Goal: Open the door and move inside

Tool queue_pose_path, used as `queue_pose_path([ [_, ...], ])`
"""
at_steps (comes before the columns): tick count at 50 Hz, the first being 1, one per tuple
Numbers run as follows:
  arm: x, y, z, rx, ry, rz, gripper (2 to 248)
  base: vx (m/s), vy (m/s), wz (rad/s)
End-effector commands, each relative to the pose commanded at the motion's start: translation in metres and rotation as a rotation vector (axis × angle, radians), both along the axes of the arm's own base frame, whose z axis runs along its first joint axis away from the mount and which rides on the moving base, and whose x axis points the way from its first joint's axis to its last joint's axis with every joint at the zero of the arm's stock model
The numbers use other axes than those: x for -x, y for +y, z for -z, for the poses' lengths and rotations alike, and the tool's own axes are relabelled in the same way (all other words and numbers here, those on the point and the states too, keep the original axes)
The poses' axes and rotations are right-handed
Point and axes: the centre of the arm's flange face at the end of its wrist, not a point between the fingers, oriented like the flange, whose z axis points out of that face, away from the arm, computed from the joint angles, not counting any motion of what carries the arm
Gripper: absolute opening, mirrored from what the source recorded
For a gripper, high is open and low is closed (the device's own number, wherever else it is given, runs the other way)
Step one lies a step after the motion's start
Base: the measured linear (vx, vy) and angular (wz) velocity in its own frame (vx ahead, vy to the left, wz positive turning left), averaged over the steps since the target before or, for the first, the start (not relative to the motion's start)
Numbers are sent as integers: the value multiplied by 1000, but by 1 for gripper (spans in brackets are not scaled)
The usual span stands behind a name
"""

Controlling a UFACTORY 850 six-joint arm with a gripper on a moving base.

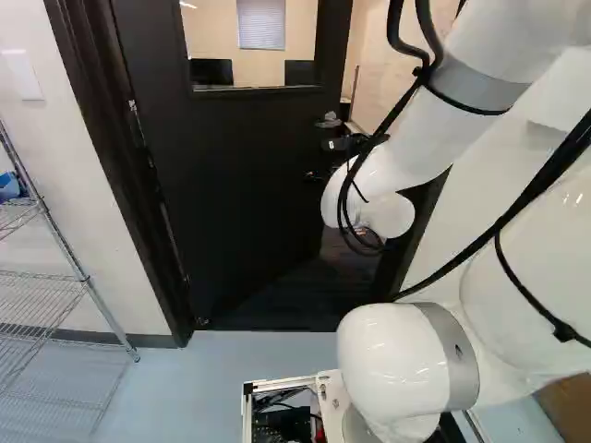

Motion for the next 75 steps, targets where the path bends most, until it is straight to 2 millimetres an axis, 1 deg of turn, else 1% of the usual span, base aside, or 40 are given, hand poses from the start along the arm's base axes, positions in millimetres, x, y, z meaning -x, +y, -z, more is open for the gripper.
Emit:
queue_pose_path([
  [75,0,0,0,0,0,0,247,92,68,-17],
])
